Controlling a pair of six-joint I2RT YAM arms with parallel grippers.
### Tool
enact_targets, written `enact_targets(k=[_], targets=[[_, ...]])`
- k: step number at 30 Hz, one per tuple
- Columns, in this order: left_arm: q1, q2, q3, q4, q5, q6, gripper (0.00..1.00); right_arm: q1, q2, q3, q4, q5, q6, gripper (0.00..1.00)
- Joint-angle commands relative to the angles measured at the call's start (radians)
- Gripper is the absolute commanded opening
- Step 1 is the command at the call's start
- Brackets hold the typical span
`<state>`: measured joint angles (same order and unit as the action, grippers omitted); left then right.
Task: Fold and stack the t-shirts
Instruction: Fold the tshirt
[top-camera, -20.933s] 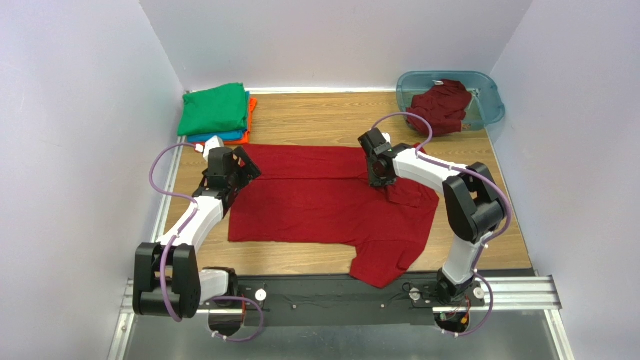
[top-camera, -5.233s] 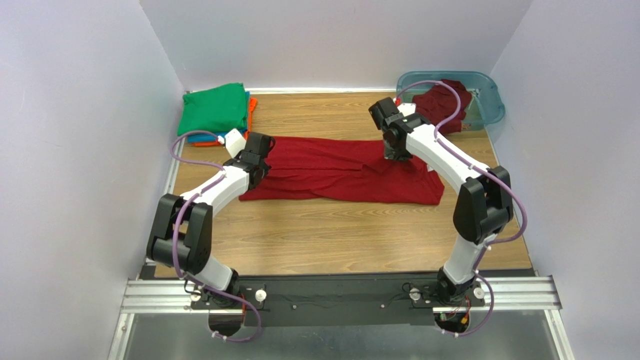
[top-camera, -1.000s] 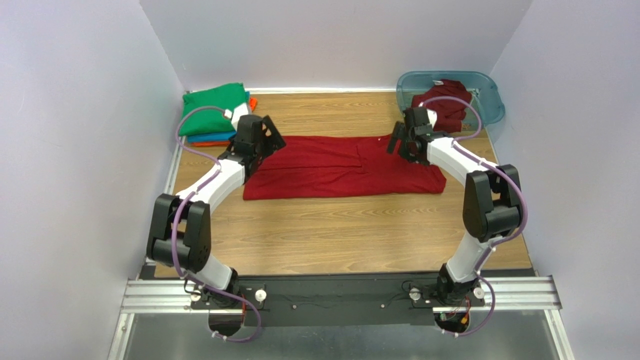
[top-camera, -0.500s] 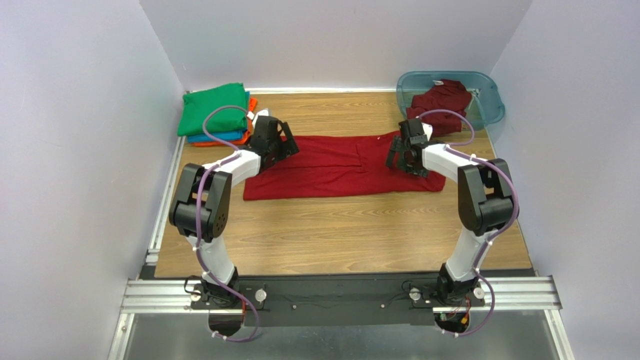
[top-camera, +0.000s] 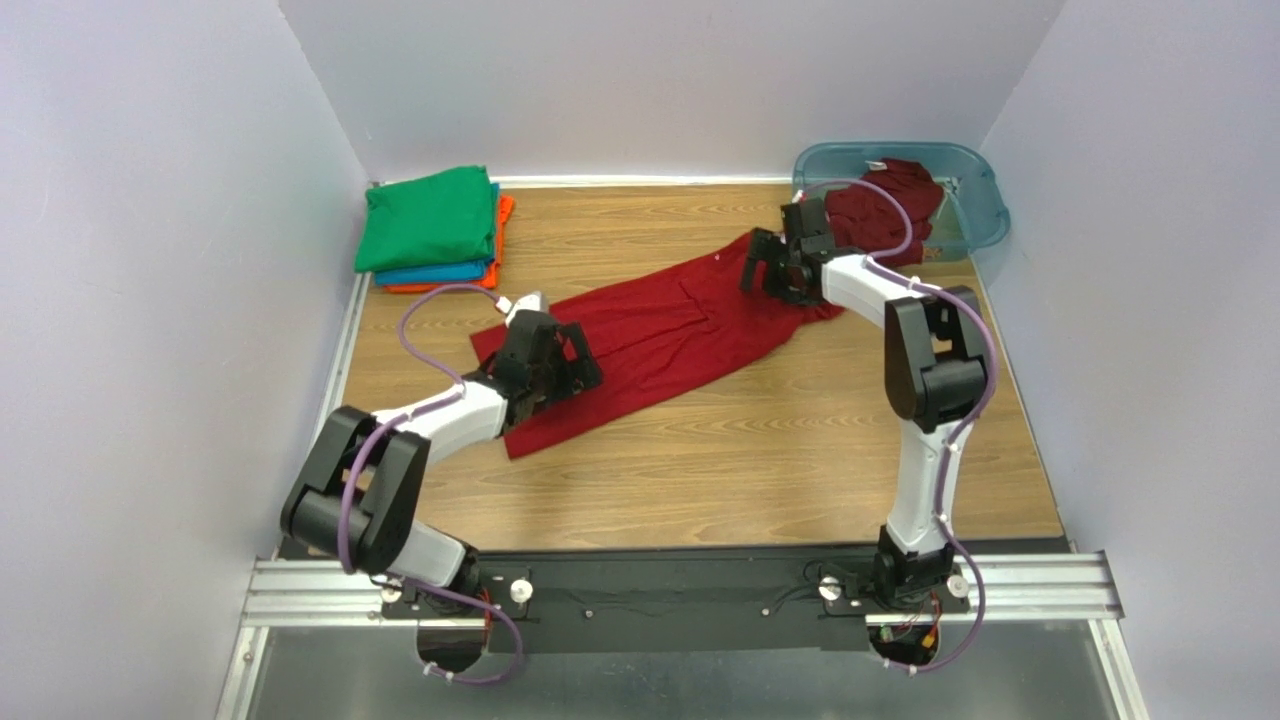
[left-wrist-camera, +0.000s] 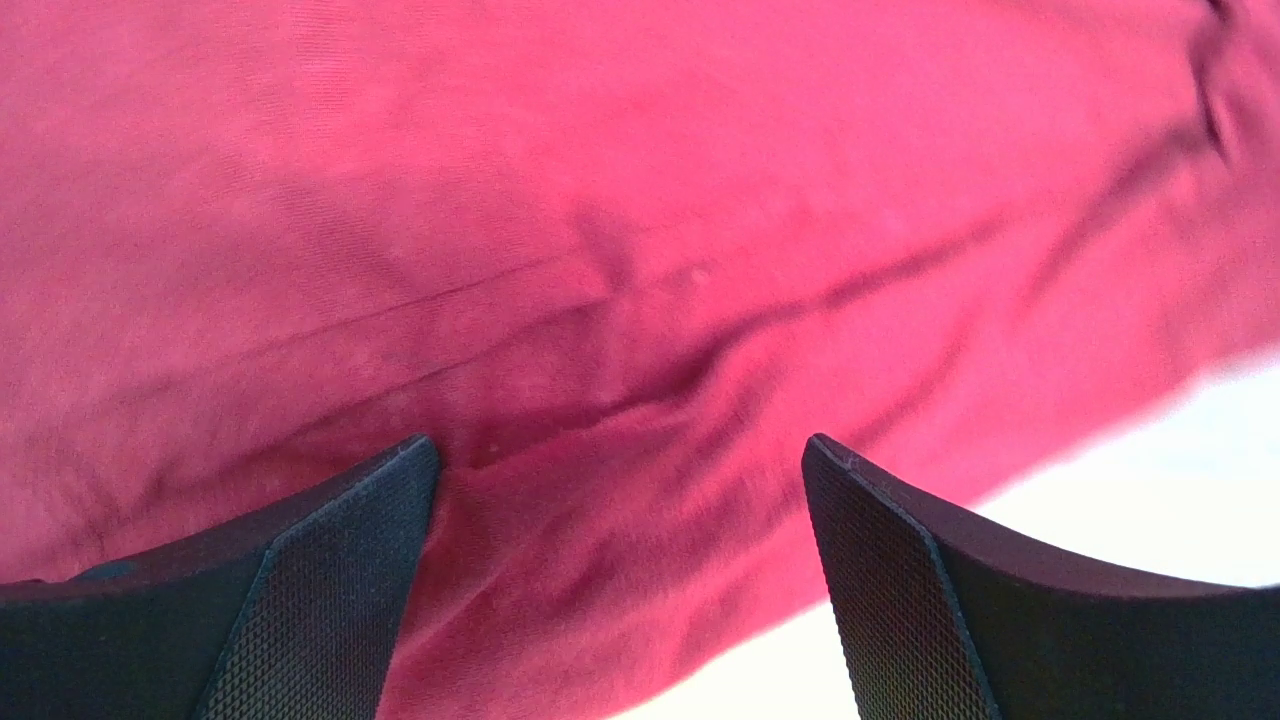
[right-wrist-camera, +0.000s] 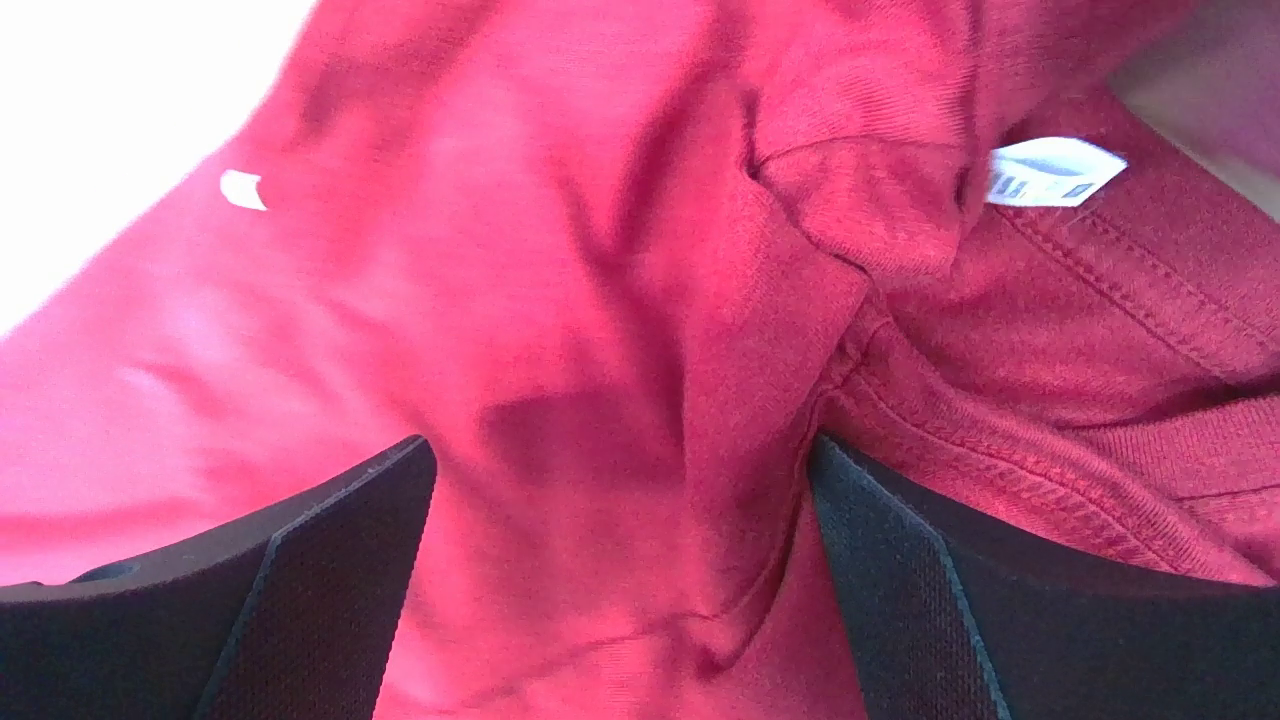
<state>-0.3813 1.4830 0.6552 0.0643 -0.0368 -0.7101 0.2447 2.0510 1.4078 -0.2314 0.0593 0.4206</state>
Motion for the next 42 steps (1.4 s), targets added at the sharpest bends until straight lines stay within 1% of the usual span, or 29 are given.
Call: enact_targets(k=[1, 4, 8, 10, 13, 17, 18, 21, 25, 27, 29, 32, 37, 41, 42], targets=[[-0.092, -0.076, -0.095, -0.038, 0.031, -0.120, 0.98, 0.042, 0.153, 0.075, -0.013, -0.220, 0.013, 1.00], [-0.134, -0.121, -0.150, -0.038, 0.029, -0.198, 0.98, 0.064, 0.216, 0.167, -0.013, -0.257, 0.023, 1.00], [-0.218, -0.220, -0.216, -0.046, 0.020, -0.311, 0.98, 0.088, 0.312, 0.287, -0.016, -0.350, 0.040, 1.00], [-0.240, -0.269, -0.241, -0.054, 0.011, -0.351, 0.98, 0.094, 0.349, 0.336, -0.016, -0.381, 0.055, 1.00], [-0.292, -0.323, -0.291, -0.054, 0.002, -0.428, 0.98, 0.114, 0.415, 0.446, -0.020, -0.400, 0.067, 1.00], [-0.378, -0.342, -0.304, -0.049, -0.021, -0.511, 0.98, 0.126, 0.500, 0.543, -0.031, -0.411, 0.072, 1.00], [-0.401, -0.339, -0.301, -0.044, -0.035, -0.526, 0.98, 0.127, 0.530, 0.597, -0.037, -0.405, 0.075, 1.00], [-0.500, -0.303, -0.278, -0.014, -0.051, -0.569, 0.98, 0.127, 0.586, 0.695, -0.062, -0.374, 0.089, 1.00], [-0.577, -0.222, -0.227, 0.032, -0.054, -0.618, 0.98, 0.127, 0.630, 0.799, -0.092, -0.303, 0.070, 1.00], [-0.637, -0.195, -0.197, 0.078, -0.067, -0.653, 0.98, 0.127, 0.647, 0.829, -0.111, -0.294, 0.067, 1.00], [-0.682, -0.142, -0.151, 0.095, -0.080, -0.655, 0.98, 0.127, 0.673, 0.864, -0.115, -0.289, 0.072, 1.00], [-0.705, -0.083, -0.091, 0.065, -0.090, -0.637, 0.98, 0.125, 0.689, 0.919, -0.126, -0.279, 0.061, 1.00], [-0.737, -0.055, 0.012, 0.034, -0.141, -0.602, 0.98, 0.127, 0.637, 0.965, -0.131, -0.224, 0.027, 1.00], [-0.745, -0.078, 0.072, -0.039, -0.172, -0.565, 0.98, 0.127, 0.536, 0.930, -0.143, -0.199, -0.003, 1.00], [-0.745, -0.092, 0.086, -0.063, -0.199, -0.565, 0.98, 0.127, 0.511, 0.909, -0.147, -0.181, -0.012, 1.00]])
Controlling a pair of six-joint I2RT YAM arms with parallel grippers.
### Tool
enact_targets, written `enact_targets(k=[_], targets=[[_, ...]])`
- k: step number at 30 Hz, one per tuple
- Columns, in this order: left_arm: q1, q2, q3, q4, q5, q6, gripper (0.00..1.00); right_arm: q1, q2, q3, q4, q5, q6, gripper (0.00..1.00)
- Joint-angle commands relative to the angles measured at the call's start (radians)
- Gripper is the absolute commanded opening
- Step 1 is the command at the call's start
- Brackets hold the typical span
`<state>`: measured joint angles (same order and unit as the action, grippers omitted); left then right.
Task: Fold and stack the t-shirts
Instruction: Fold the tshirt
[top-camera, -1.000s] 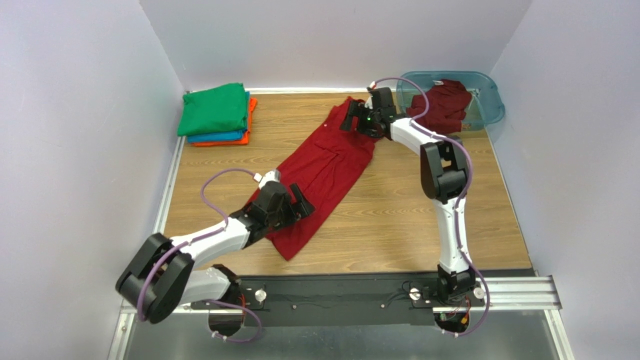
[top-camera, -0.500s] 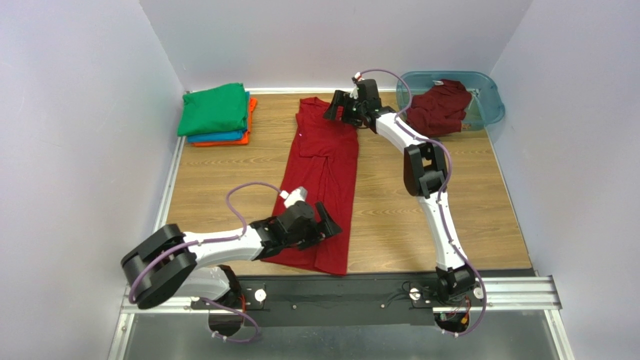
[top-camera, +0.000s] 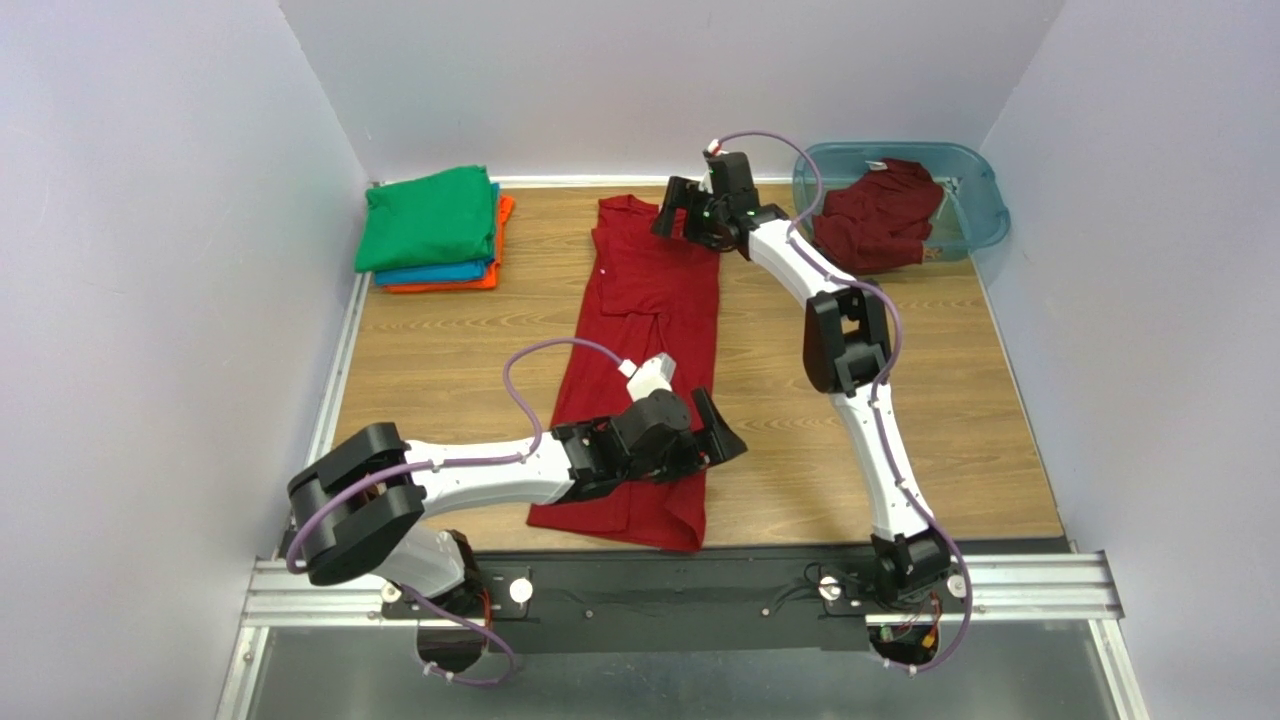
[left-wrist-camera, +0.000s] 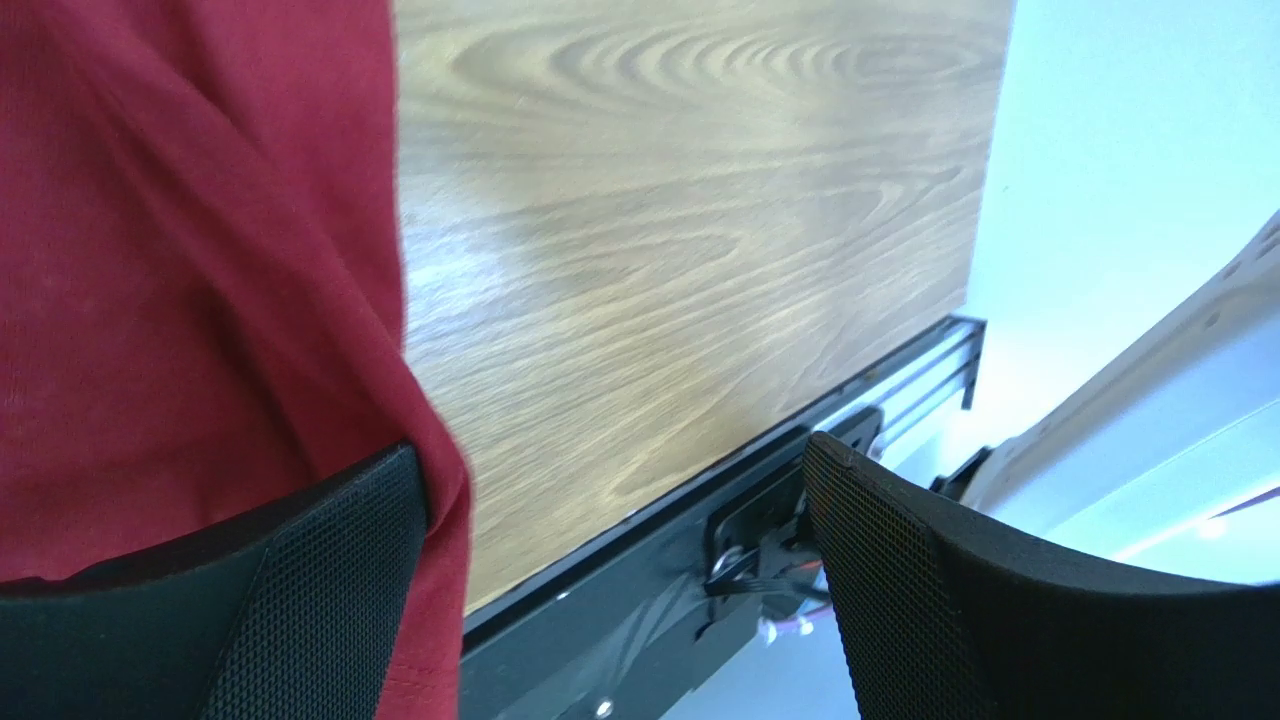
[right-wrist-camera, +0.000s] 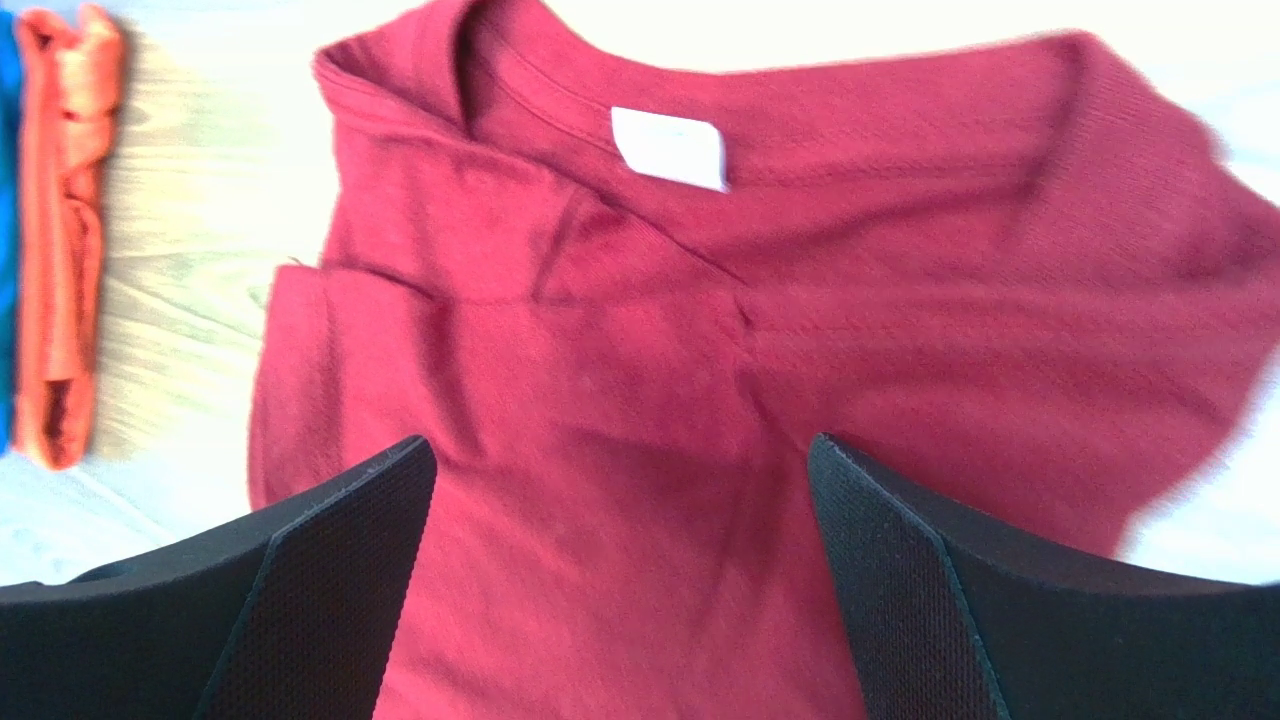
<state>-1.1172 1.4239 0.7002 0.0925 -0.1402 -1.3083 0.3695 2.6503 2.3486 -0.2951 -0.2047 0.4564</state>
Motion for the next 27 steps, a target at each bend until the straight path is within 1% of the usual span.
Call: enact_targets(k=[1, 2, 5, 6, 7, 9, 10, 11, 13, 14, 15, 17, 18, 19, 20, 22, 24, 27], targets=[[-0.010, -0.048, 0.042, -0.171, -0.111, 0.032, 0.98, 0.002, -0.142, -0.066, -0.088, 0.099, -0.059, 1.00], [-0.010, -0.084, 0.036, -0.242, -0.140, 0.021, 0.98, 0.002, -0.163, -0.086, -0.099, 0.131, -0.076, 1.00], [-0.010, -0.184, -0.005, -0.344, -0.188, -0.023, 0.98, 0.002, -0.252, -0.152, -0.121, 0.165, -0.099, 1.00], [-0.010, -0.210, -0.046, -0.371, -0.208, -0.057, 0.98, 0.002, -0.271, -0.170, -0.131, 0.175, -0.101, 1.00], [-0.010, -0.264, -0.063, -0.428, -0.217, -0.071, 0.98, 0.002, -0.288, -0.213, -0.136, 0.174, -0.107, 1.00], [-0.010, -0.315, -0.102, -0.514, -0.240, -0.107, 0.98, 0.002, -0.351, -0.267, -0.147, 0.151, -0.104, 1.00], [-0.010, -0.363, -0.113, -0.540, -0.251, -0.121, 0.98, 0.005, -0.398, -0.326, -0.148, 0.136, -0.104, 1.00], [-0.009, -0.387, -0.122, -0.559, -0.260, -0.123, 0.98, 0.005, -0.398, -0.365, -0.150, 0.127, -0.101, 1.00], [-0.006, -0.448, -0.146, -0.631, -0.298, -0.160, 0.98, 0.026, -0.473, -0.434, -0.150, 0.120, -0.097, 1.00], [-0.003, -0.468, -0.162, -0.672, -0.324, -0.176, 0.98, 0.057, -0.524, -0.512, -0.148, 0.120, -0.101, 1.00], [0.002, -0.488, -0.171, -0.684, -0.335, -0.190, 0.98, 0.075, -0.545, -0.549, -0.148, 0.122, -0.105, 1.00], [0.010, -0.560, -0.194, -0.682, -0.352, -0.200, 0.98, 0.109, -0.585, -0.633, -0.148, 0.136, -0.078, 1.00], [0.022, -0.610, -0.224, -0.653, -0.360, -0.181, 0.98, 0.135, -0.608, -0.702, -0.147, 0.139, -0.059, 1.00], [0.031, -0.611, -0.240, -0.630, -0.360, -0.181, 0.98, 0.144, -0.613, -0.725, -0.145, 0.133, -0.045, 1.00], [0.040, -0.658, -0.272, -0.572, -0.349, -0.143, 0.98, 0.160, -0.613, -0.744, -0.145, 0.130, -0.020, 1.00], [0.068, -0.710, -0.301, -0.515, -0.335, -0.097, 0.98, 0.170, -0.606, -0.788, -0.141, 0.137, -0.006, 1.00], [0.089, -0.720, -0.341, -0.437, -0.293, -0.045, 0.98, 0.187, -0.589, -0.804, -0.135, 0.148, 0.005, 1.00], [0.146, -0.674, -0.369, -0.357, -0.230, 0.023, 0.98, 0.192, -0.535, -0.804, -0.133, 0.142, 0.014, 1.00]])
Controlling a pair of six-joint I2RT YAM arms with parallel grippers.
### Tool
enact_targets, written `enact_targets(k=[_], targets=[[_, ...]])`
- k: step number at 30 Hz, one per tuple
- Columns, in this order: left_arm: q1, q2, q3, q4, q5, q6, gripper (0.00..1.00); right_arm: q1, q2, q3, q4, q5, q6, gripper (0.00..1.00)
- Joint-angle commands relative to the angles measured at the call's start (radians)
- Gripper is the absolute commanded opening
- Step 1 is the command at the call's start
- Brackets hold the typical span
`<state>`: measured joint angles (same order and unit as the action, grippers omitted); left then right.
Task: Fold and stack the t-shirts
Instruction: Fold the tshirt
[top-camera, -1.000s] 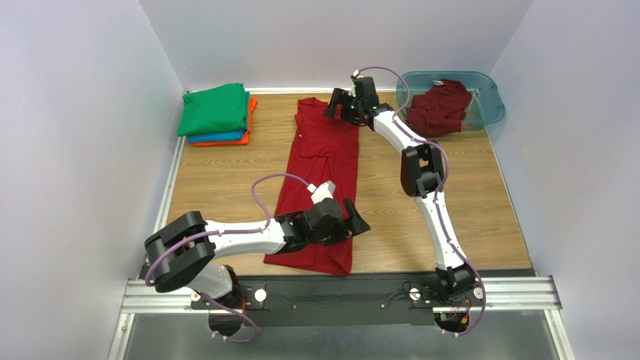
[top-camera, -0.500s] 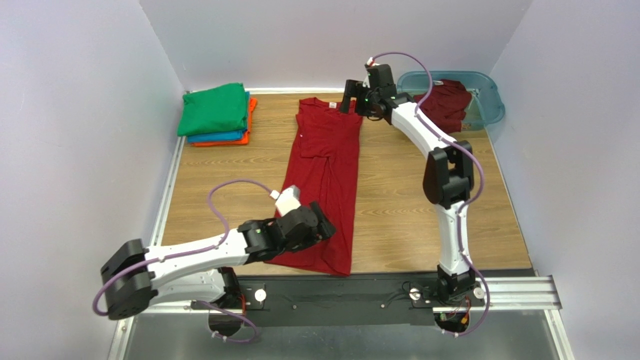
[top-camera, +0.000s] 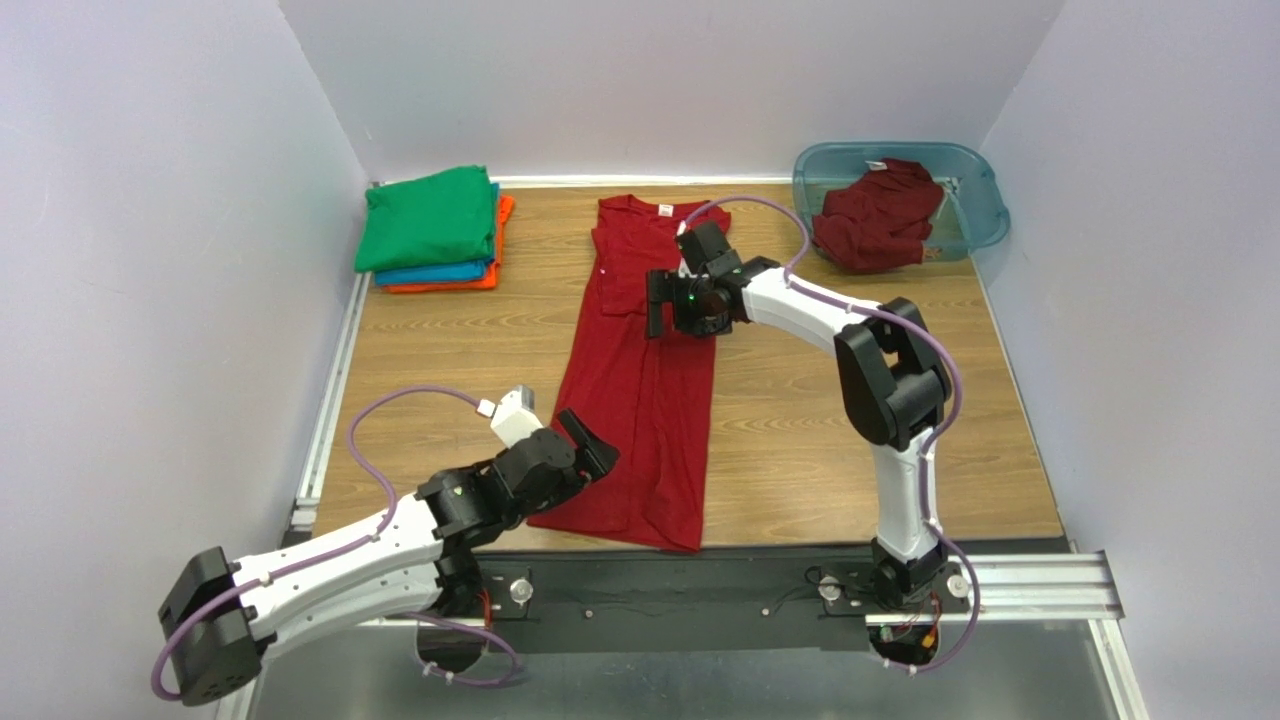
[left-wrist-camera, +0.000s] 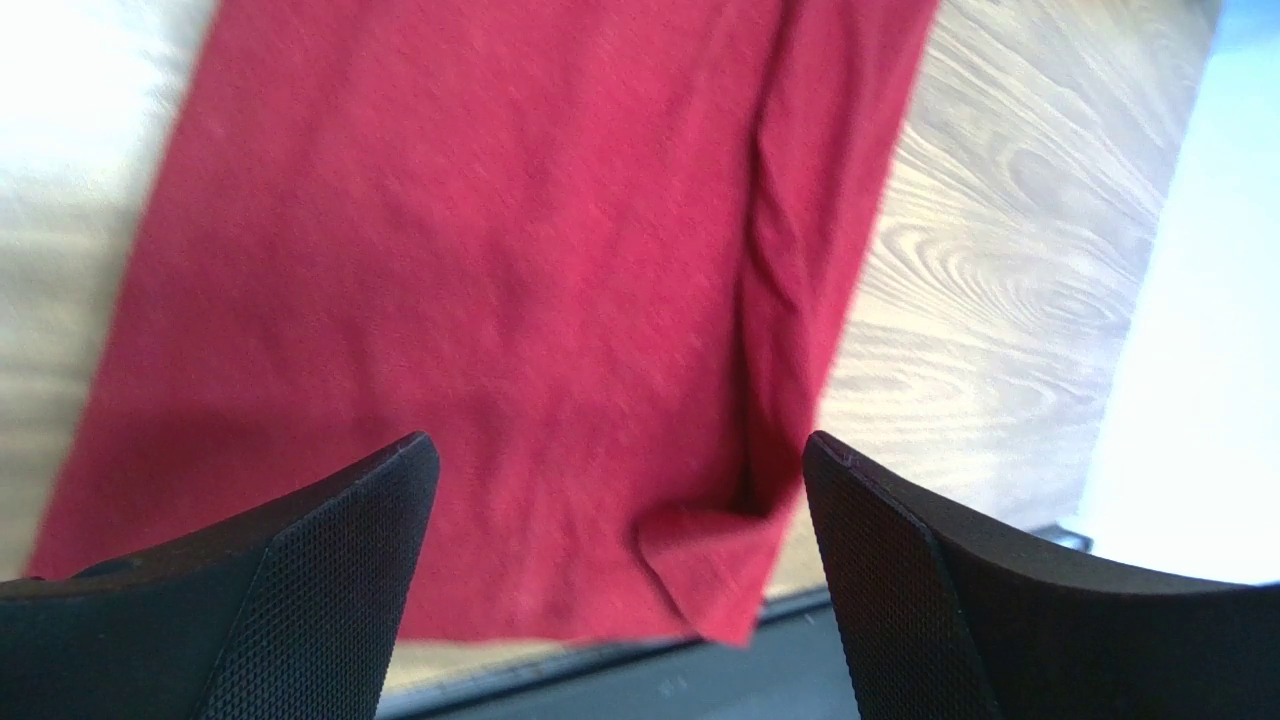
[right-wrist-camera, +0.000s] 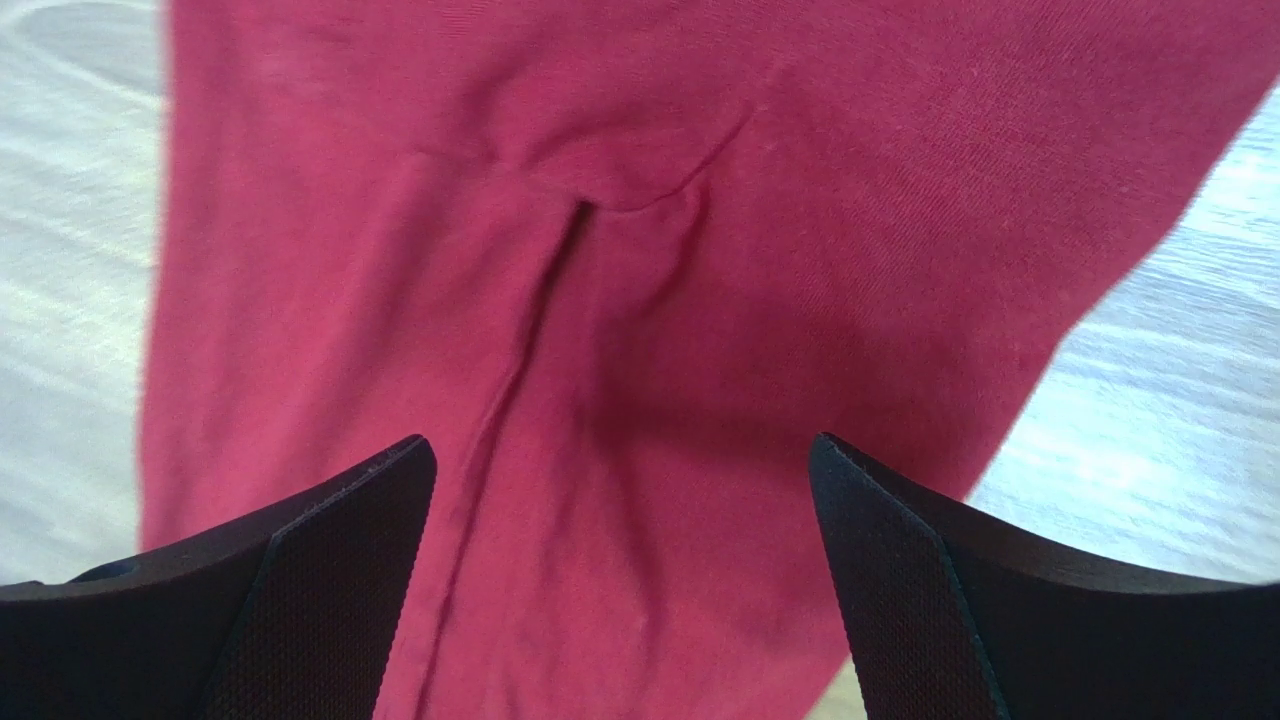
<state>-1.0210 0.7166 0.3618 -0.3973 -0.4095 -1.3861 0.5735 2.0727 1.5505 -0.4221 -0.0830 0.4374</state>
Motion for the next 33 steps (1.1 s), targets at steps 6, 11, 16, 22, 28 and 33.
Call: enact_targets(k=[6, 11, 16, 22, 28, 33], targets=[[0.143, 0.231, -0.006, 0.213, 0.122, 0.218, 0.98, -0.012, 0.128, 0.036, -0.007, 0.078, 0.044, 1.00], [0.160, 0.354, 0.028, 0.259, 0.210, 0.265, 0.98, -0.021, 0.179, 0.075, -0.009, 0.143, 0.031, 1.00], [0.156, 0.370, 0.036, 0.262, 0.296, 0.260, 0.98, -0.102, 0.260, 0.172, -0.010, 0.137, -0.011, 1.00], [0.121, 0.357, 0.022, 0.348, 0.342, 0.226, 0.98, -0.124, 0.287, 0.256, -0.018, 0.112, -0.126, 1.00], [0.118, 0.296, 0.115, 0.246, 0.247, 0.252, 0.98, -0.120, 0.184, 0.270, -0.069, 0.048, -0.146, 1.00], [0.119, 0.207, 0.144, 0.071, 0.140, 0.236, 0.98, -0.080, -0.032, 0.145, -0.101, 0.078, -0.154, 1.00]])
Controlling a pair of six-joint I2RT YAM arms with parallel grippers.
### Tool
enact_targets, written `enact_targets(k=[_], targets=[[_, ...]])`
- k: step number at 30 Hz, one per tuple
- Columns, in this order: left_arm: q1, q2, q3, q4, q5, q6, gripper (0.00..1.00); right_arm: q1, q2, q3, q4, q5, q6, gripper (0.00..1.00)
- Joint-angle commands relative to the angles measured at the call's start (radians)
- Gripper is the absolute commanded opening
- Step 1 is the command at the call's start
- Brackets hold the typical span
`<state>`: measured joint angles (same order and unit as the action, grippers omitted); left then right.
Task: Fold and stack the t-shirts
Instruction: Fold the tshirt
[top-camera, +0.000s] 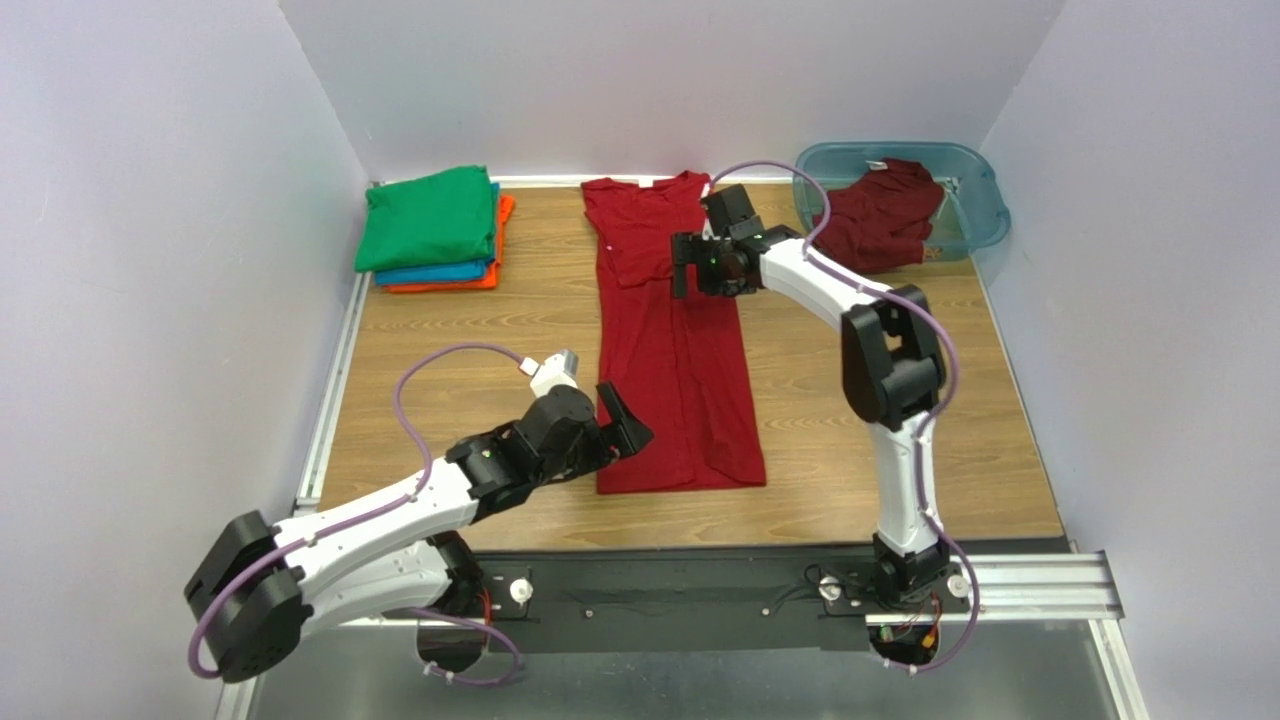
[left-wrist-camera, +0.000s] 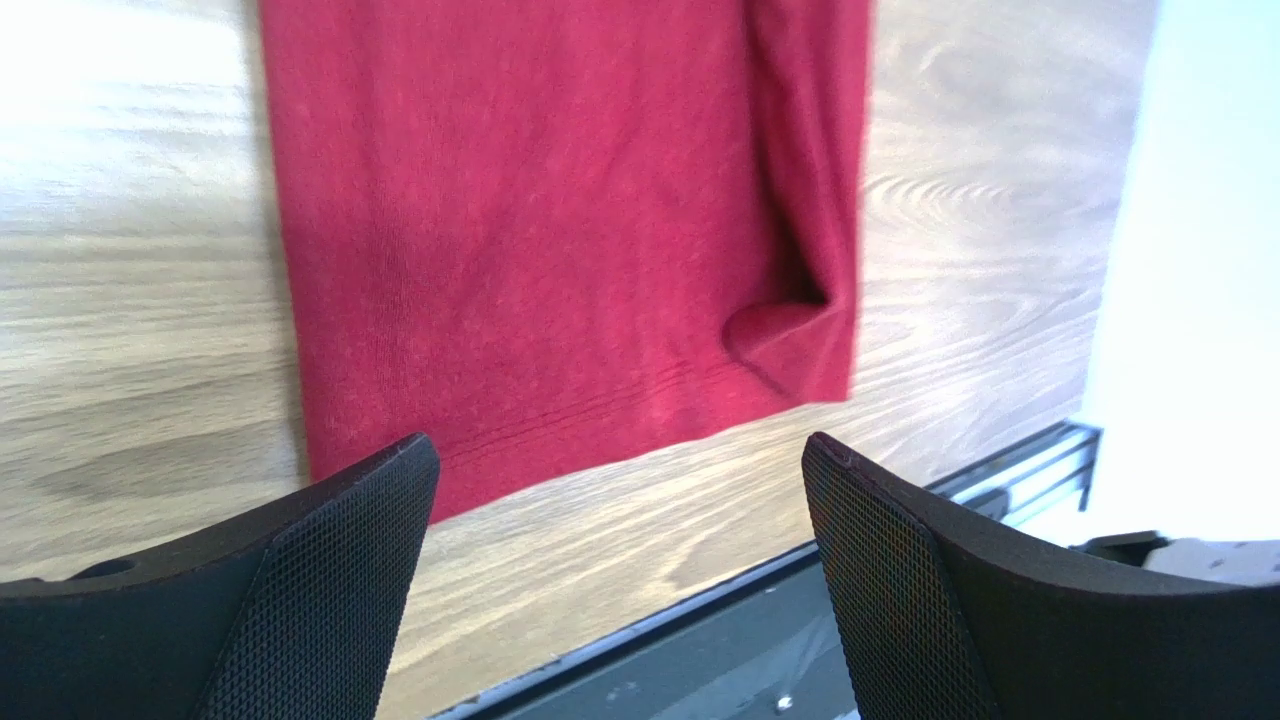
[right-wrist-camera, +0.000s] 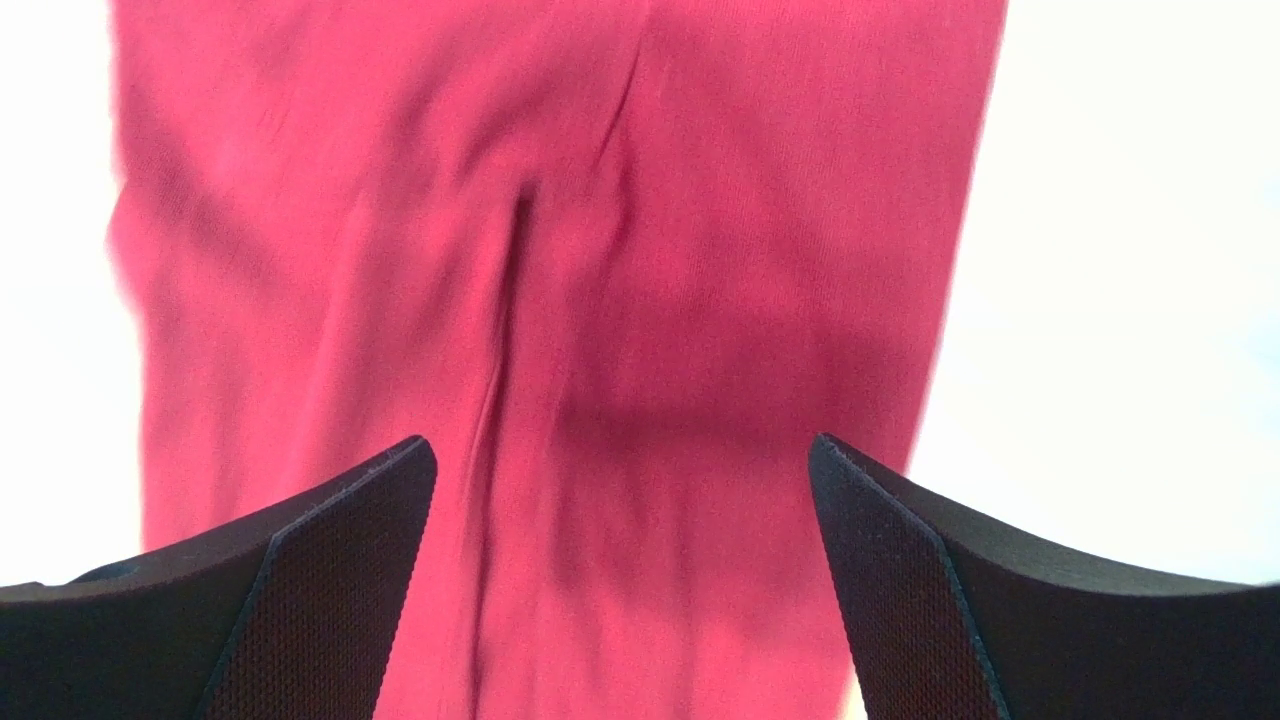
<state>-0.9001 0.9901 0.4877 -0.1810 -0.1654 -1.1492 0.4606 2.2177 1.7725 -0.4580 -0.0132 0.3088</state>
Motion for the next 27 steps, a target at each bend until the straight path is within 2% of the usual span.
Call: enact_targets(k=[1, 3, 4, 10, 14, 20, 24, 26, 27], targets=[[0.003, -0.099, 0.014, -0.165, -0.112, -0.018, 0.98, 0.047, -0.220, -0.117, -0.065, 0.060, -0.001, 1.00], [0.006, -0.131, -0.014, -0.201, -0.124, -0.035, 0.98, 0.099, -0.294, -0.217, -0.068, 0.114, 0.047, 1.00], [0.007, -0.164, -0.026, -0.210, -0.123, -0.047, 0.98, 0.117, -0.373, -0.317, -0.068, 0.163, 0.071, 1.00], [0.010, -0.266, -0.144, -0.170, -0.083, -0.096, 0.98, 0.334, -0.545, -0.645, -0.100, 0.338, 0.303, 1.00], [0.012, -0.262, -0.181, -0.112, -0.048, -0.087, 0.98, 0.432, -0.562, -0.703, -0.191, 0.447, 0.365, 1.00], [0.013, -0.200, -0.204, -0.060, -0.033, -0.093, 0.98, 0.490, -0.598, -0.754, -0.209, 0.450, 0.409, 0.97], [0.015, -0.157, -0.202, -0.028, -0.019, -0.084, 0.98, 0.516, -0.589, -0.751, -0.212, 0.476, 0.421, 0.89], [0.015, -0.130, -0.196, -0.023, -0.014, -0.078, 0.94, 0.523, -0.581, -0.746, -0.215, 0.473, 0.432, 0.82], [0.015, -0.120, -0.193, -0.023, -0.013, -0.073, 0.88, 0.527, -0.579, -0.746, -0.215, 0.473, 0.435, 0.80]])
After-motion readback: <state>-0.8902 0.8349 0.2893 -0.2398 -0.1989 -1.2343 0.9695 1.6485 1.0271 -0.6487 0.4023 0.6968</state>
